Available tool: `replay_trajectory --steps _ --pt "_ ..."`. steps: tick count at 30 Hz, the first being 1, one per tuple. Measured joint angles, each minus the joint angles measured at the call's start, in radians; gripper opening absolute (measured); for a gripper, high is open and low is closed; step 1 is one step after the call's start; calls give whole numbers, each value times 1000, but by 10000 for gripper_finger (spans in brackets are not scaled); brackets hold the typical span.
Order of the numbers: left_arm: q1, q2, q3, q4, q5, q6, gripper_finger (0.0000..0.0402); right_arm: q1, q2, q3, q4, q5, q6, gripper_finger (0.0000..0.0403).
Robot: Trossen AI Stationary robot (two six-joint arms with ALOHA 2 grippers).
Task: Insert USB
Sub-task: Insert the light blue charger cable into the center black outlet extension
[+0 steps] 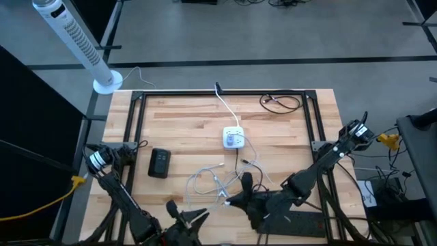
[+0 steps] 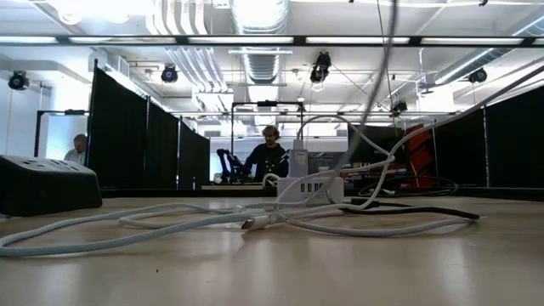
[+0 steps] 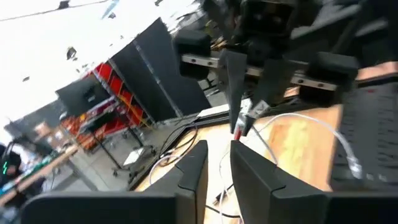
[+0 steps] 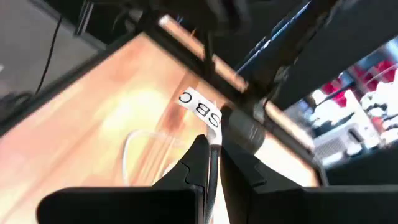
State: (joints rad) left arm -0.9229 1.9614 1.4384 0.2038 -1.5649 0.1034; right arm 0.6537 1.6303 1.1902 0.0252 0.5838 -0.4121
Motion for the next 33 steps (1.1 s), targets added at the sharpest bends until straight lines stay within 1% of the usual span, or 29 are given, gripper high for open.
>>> replay_trajectory --steps 2,4,5,7,9,11,14,16,18,20,24,27,29,30,33 --pt "30 0 0 -32 20 -71 36 0 -16 1 -79 0 38 12" --pt "56 -6 0 -98 99 -150 25 0 -31 0 -144 4 71 12" --pt "73 -15 0 -158 163 -212 19 1 -40 0 -177 21 86 12" --pt "114 -52 0 -337 340 -412 8 5 -54 0 -243 83 117 12" --pt "183 -87 7 -568 518 -642 3 9 -67 0 -313 109 159 12" --pt "253 -103 21 -818 643 -824 1 9 -79 0 -375 109 207 12" --pt "338 -115 44 -1156 739 -1013 0 10 -93 0 -448 106 266 12" --pt "386 -136 51 -1328 756 -1118 0 10 -94 0 -479 106 282 12" --pt "428 -143 43 -1454 765 -1216 0 10 -94 -3 -496 106 283 12" --pt "457 -140 21 -1540 778 -1302 0 5 -94 -8 -497 106 283 12" --pt "487 -153 -33 -1637 894 -1353 0 -8 -93 -21 -500 94 263 12" --pt "489 -165 -92 -1705 966 -1423 0 -29 -93 -29 -499 90 245 12" --pt "470 -198 -134 -1775 1035 -1524 0 -43 -93 -34 -503 90 244 12" --pt "457 -225 -162 -1780 1061 -1569 0 -49 -93 -35 -502 90 244 12" --pt "413 -327 -267 -1764 1086 -1713 0 -62 -93 -39 -503 90 244 12"
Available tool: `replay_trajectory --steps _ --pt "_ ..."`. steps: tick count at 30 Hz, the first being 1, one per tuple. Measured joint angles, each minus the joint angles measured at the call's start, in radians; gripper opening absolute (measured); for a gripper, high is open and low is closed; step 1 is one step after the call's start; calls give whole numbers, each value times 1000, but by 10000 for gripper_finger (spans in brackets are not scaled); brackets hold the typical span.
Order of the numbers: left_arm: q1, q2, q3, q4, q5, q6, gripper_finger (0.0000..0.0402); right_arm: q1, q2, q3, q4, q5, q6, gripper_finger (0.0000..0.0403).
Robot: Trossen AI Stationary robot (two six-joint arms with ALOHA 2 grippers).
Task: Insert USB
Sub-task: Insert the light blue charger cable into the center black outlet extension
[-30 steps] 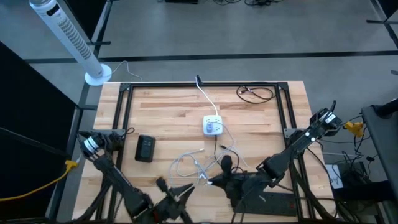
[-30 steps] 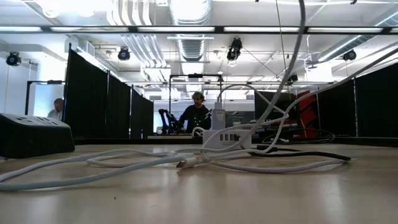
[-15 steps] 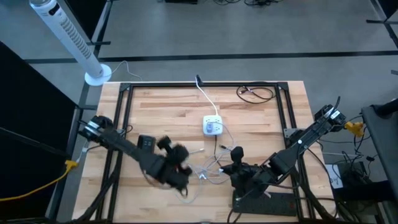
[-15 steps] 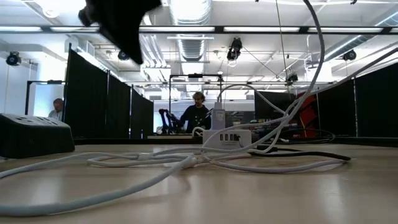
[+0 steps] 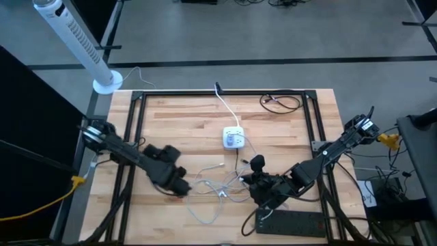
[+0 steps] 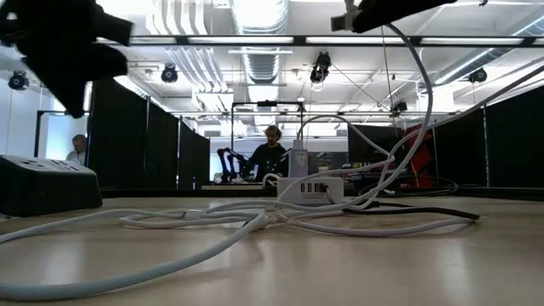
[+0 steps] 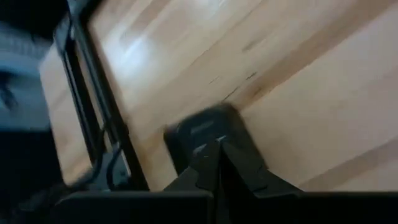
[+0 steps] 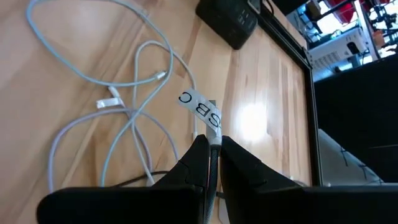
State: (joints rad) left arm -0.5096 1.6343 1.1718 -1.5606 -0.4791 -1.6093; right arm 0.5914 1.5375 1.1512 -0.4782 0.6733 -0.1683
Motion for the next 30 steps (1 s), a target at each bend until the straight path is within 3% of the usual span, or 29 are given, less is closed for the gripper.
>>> replay_trajectory --steps 5,10,14,19,30 --pt "-110 -144 -168 -10 68 -246 0 -1 1 -12 1 0 11 12" --pt "-170 -223 -309 -12 149 -354 0 2 1 -12 11 0 78 12" --pt "-168 -251 -420 -5 154 -367 0 12 1 -12 15 0 121 12" --pt "-155 -246 -409 -1 84 -344 0 30 3 -12 23 -1 126 12" --pt "-73 -187 -432 130 147 -234 0 41 2 -12 26 0 115 12"
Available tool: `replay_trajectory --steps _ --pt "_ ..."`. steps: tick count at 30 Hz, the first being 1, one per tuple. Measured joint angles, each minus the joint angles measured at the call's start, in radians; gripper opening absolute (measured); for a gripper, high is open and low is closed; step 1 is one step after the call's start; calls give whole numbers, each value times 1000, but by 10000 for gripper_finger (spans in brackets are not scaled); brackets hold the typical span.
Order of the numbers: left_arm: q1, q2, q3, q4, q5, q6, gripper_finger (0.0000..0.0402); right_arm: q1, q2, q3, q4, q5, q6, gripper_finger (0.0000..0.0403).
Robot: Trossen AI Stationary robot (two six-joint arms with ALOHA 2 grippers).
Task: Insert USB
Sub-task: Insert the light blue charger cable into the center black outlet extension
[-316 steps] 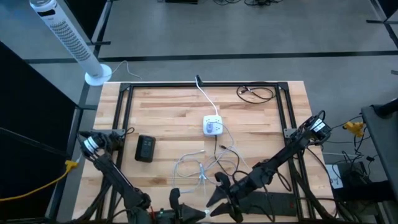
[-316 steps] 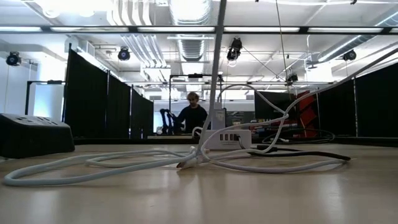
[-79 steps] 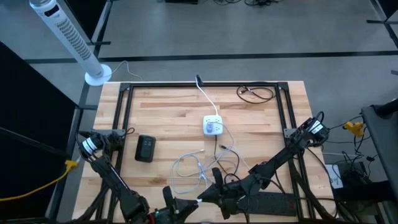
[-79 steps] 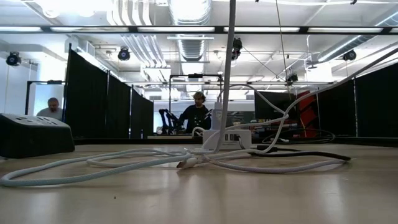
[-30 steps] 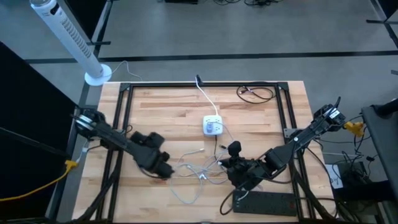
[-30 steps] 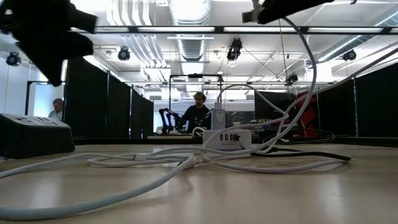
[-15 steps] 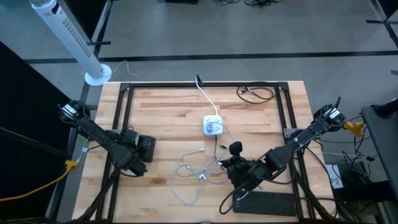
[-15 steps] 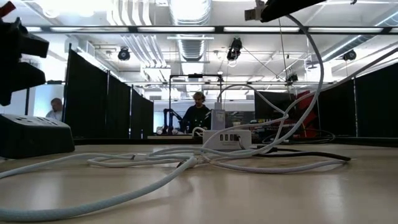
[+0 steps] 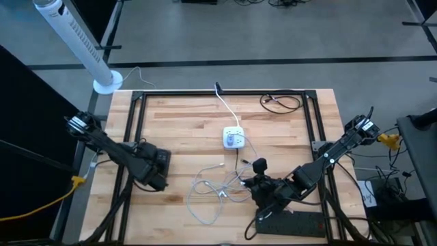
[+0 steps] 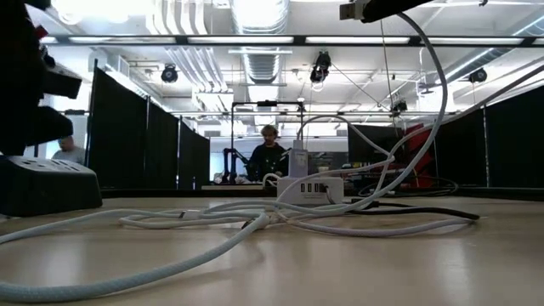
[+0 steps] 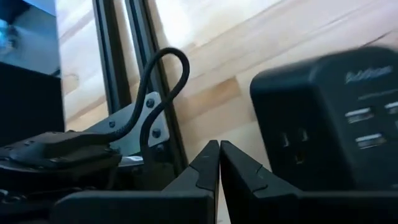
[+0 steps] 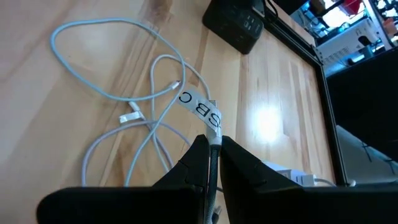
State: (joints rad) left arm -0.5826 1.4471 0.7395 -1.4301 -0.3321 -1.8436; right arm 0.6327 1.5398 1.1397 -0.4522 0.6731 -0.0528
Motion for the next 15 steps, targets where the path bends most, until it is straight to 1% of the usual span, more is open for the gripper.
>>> replay_trajectory --steps 3,5,7,11,15 --pt "17 37 3 24 23 44 0 1 0 0 0 0 -1 12" --pt "17 61 13 82 30 69 0 6 0 0 0 0 -1 12" --pt "17 66 20 172 12 117 0 7 0 0 1 0 -4 12" --pt "17 70 19 439 -66 255 0 7 -1 0 2 0 -4 12" --pt "16 67 20 661 -107 395 0 6 -1 0 8 0 -13 12"
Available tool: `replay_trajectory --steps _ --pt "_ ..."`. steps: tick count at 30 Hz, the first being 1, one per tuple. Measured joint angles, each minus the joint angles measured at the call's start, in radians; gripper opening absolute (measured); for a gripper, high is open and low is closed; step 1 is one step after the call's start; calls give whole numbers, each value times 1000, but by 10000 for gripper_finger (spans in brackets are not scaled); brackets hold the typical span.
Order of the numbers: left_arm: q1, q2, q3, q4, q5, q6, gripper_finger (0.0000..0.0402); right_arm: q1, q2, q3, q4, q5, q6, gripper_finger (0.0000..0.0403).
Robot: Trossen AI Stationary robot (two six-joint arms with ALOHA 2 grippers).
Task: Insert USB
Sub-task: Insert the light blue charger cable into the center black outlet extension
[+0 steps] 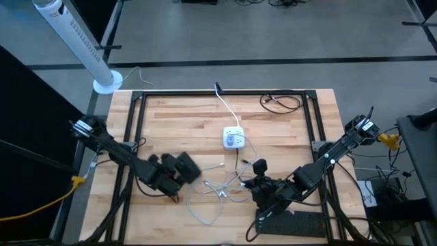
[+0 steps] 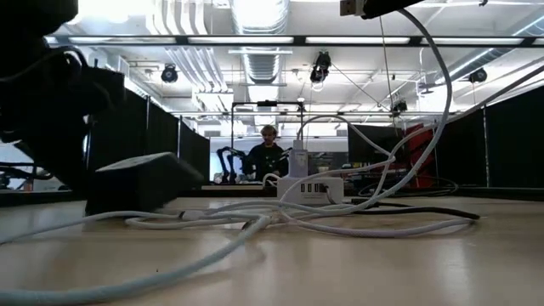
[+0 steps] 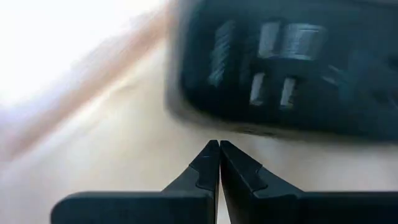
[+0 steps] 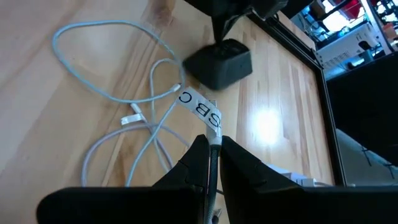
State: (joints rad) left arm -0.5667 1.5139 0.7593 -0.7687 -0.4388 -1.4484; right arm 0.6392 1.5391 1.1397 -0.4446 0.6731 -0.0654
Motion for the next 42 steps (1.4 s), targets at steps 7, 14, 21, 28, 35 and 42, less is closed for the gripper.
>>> replay_trajectory --steps 7,14,21,28,35,42 --pt "-2 3 32 -7 -71 50 0 0 0 0 5 -25 4 12" --pt "-3 6 -11 -90 -112 -58 0 0 0 0 8 -29 21 12" --pt "-2 6 -140 -25 -143 -176 0 0 0 0 8 -29 12 12" --pt "-2 6 -227 274 -254 -33 0 0 1 0 8 -29 13 12" --pt "27 6 -220 454 -300 186 0 0 1 0 10 -36 13 12" --pt "34 6 -217 876 -308 610 0 -5 1 -3 110 -132 -15 12"
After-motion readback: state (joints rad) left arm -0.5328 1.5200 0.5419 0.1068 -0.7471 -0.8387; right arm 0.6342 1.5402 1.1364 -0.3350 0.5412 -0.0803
